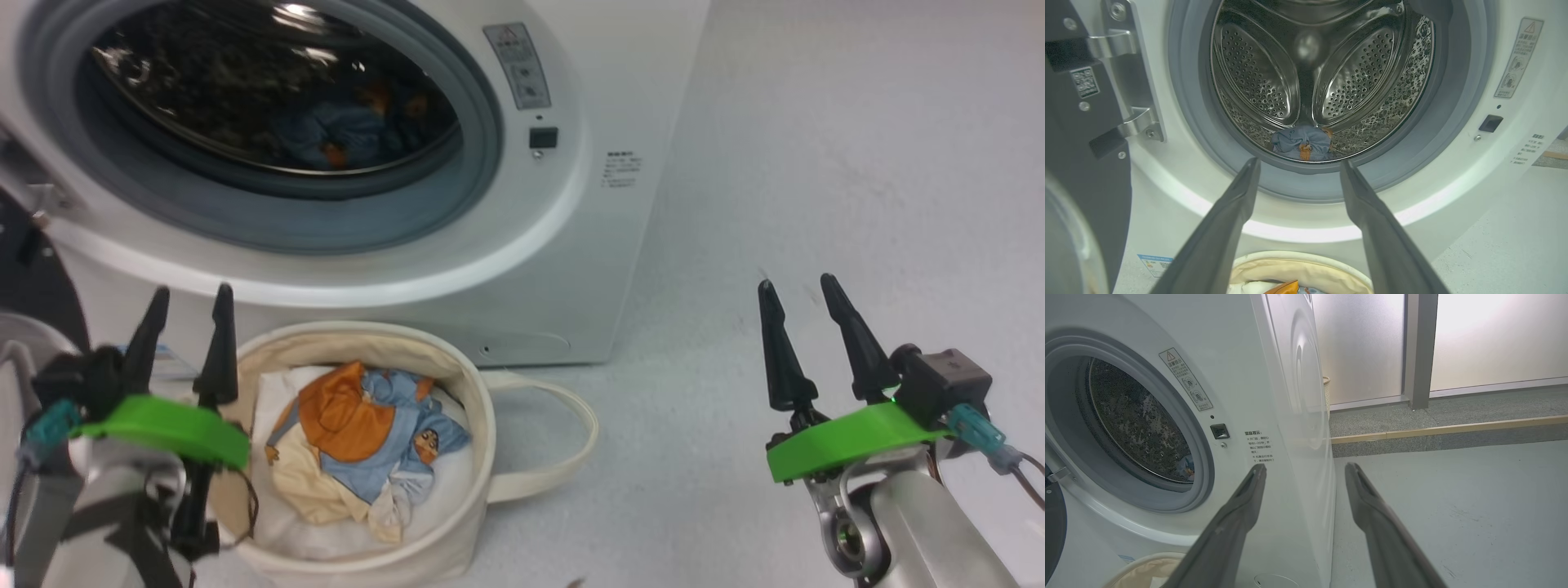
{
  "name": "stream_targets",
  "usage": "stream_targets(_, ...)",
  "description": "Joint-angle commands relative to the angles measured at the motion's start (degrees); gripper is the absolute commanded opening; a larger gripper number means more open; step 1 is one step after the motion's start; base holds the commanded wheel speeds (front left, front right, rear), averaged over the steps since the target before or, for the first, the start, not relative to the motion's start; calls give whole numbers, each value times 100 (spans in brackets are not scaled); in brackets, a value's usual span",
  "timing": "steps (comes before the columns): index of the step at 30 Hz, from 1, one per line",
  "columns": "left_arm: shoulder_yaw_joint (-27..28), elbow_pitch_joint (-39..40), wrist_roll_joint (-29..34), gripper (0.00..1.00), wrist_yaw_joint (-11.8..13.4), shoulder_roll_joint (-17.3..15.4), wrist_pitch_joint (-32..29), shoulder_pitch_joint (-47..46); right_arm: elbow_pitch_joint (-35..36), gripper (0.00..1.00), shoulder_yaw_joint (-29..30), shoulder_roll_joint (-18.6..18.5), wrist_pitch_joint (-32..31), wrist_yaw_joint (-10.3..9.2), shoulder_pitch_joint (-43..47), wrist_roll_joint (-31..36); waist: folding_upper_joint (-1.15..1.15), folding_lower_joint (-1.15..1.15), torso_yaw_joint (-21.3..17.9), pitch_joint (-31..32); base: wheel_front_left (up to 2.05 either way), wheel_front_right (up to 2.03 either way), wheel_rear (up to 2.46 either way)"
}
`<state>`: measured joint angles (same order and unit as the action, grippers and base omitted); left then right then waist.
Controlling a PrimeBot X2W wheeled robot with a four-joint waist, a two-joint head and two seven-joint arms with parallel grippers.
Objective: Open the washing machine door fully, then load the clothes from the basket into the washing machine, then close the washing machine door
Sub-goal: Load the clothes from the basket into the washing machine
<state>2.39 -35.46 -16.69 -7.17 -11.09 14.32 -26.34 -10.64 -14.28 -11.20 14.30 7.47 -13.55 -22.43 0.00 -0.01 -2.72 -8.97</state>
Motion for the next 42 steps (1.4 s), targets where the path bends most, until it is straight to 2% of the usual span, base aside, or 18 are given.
stream_targets(1,159,236,-7,100,-31,-233,67,45,138,100,-77,-24,70,2,24,-48,0,1,136,192,0,0,0)
stream_targets(13,339,512,139,100,-31,-113,67,532,15,100,15,-104,70,2,228,-37,0,1,253,488,0,0,0)
stream_targets(42,409,544,162,100,-32,-17,68,574,40,100,-17,-124,70,2,143,-107,0,1,223,505,0,0,0)
